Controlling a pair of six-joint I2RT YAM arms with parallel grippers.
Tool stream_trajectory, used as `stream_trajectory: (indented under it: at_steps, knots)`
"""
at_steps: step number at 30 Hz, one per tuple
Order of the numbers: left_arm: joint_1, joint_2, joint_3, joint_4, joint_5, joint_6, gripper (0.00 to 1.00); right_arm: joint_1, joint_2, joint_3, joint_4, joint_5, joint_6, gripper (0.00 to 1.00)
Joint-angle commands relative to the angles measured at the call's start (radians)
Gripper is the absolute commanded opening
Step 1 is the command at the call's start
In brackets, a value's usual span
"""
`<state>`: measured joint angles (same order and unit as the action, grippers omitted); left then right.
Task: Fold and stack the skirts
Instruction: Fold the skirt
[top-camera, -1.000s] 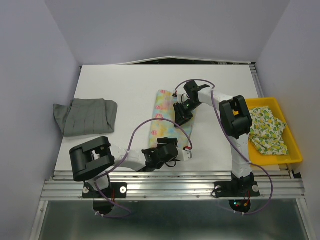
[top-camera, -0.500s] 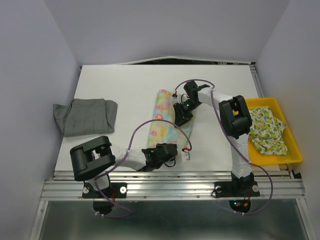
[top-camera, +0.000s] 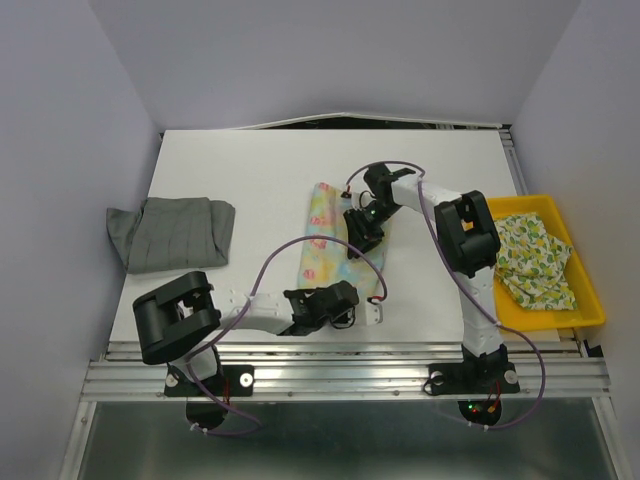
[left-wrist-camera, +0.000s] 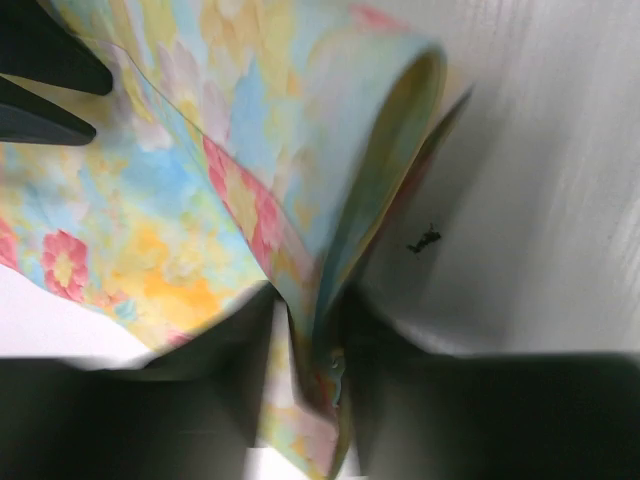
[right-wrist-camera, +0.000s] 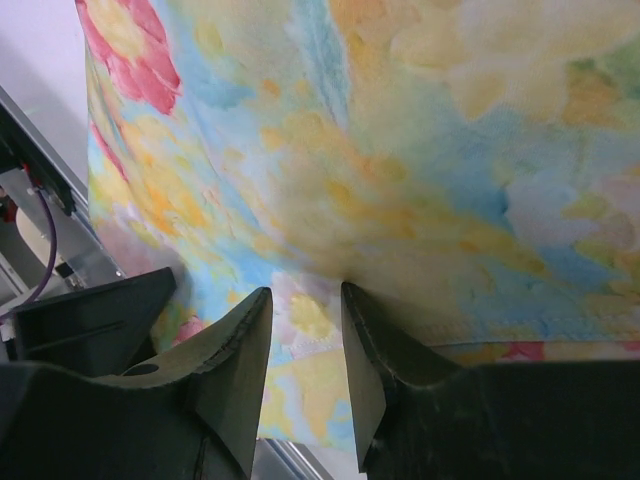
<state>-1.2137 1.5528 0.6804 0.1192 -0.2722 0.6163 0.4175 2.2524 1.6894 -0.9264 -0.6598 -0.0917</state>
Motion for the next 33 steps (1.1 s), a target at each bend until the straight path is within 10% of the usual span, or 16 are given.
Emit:
stream_trajectory:
  at_steps: [1, 14, 21, 33]
  knots:
    - [0.008, -0.017, 0.012, -0.062, 0.028, -0.032, 0.68, 0.012, 0.13, -0.056, 0.0, 0.313, -0.085, 0.42]
    - [0.008, 0.043, -0.042, 0.026, -0.041, -0.015, 0.57, 0.012, 0.145, -0.076, 0.014, 0.315, -0.088, 0.41]
    - [0.008, -0.025, 0.026, -0.073, 0.045, -0.007, 0.0, 0.012, 0.125, -0.047, 0.008, 0.305, -0.089, 0.44]
    - [0.008, -0.068, 0.174, -0.434, 0.326, -0.056, 0.0, -0.009, 0.049, 0.248, -0.014, 0.299, -0.056, 0.68]
